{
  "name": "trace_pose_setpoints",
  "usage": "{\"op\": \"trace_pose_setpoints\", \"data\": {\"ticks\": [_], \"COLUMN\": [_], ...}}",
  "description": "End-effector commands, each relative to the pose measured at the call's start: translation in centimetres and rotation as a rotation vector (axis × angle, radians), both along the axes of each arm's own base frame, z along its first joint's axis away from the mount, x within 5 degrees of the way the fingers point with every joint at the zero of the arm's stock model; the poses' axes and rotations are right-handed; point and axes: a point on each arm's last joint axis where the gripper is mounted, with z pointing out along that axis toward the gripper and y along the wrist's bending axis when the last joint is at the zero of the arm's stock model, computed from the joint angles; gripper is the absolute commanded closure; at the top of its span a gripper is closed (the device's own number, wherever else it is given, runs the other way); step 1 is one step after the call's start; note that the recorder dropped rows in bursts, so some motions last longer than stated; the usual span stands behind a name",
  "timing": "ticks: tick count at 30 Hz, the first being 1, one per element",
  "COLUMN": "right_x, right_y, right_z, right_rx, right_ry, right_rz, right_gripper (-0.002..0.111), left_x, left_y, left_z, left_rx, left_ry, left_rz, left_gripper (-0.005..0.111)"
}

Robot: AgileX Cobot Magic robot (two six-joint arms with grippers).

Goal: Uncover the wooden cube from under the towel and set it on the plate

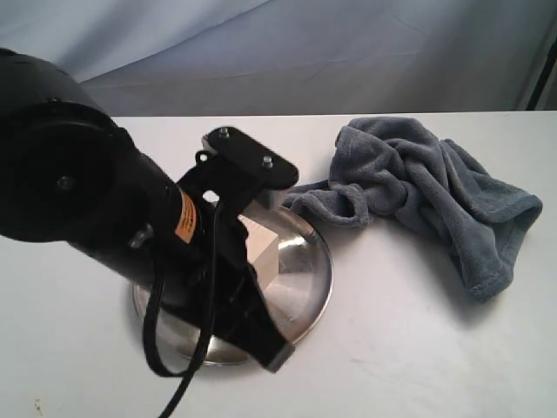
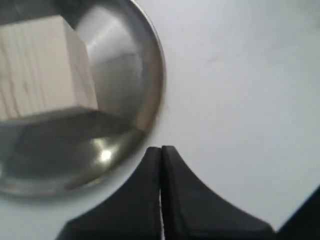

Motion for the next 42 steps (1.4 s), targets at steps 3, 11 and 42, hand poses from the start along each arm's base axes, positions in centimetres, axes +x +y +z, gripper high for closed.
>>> {"op": "trace_pose_setpoints", "data": {"ticks": [3,11,42], "right_x": [0.0,0.0,0.0], "right_y": [0.0,0.0,0.0], "right_z": [-0.2,-0.2,-0.2], "right_rx": [0.009,0.009,0.009], "right_ry": [0.006,0.006,0.006], "right_rz": [0.005,0.005,0.005], "right_gripper": [0.105,0.105,0.105], "left_x": [-1.4,5.7,-3.4], "left_y": [2.5,11.0,24.1], "left_z": [-0.7,-0.7,7.3], "left_rx": [0.248,0.225,-0.278], "left_ry": [0.256,0.292,-0.544], "left_rz": [0.074,0.464,0.957], "left_gripper": [0.107,0.107,0.107]}}
